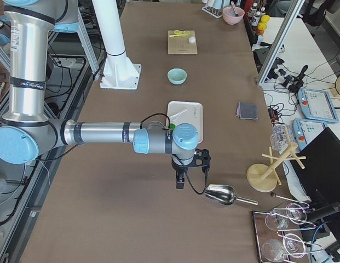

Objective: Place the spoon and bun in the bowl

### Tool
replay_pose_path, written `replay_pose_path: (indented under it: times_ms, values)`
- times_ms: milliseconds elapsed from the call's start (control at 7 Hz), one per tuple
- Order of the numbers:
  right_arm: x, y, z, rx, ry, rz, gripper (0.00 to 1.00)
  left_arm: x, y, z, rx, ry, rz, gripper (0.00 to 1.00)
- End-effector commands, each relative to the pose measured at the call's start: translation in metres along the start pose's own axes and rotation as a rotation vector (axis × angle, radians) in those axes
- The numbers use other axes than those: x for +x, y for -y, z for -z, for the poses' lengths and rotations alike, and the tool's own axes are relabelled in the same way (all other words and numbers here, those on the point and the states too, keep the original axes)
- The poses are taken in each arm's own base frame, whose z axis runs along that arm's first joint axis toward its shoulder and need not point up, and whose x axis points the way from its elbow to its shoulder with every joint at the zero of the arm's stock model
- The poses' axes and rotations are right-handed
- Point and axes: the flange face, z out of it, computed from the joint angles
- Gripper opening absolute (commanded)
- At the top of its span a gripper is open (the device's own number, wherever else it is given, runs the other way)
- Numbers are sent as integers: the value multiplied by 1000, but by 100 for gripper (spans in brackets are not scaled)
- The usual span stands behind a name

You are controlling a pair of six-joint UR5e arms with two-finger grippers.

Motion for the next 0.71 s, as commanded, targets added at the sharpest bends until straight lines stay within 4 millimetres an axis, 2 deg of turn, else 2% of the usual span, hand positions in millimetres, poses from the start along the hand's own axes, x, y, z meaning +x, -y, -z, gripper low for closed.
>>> replay_pose_path:
  times_ms: [0, 571]
  values:
    - [-2, 0, 2, 5, -1, 4, 100, 1, 0, 1, 1, -3, -2, 98]
    - [-2, 0, 2, 6, -2, 7, 100, 1, 1, 0, 3, -9, -4, 98]
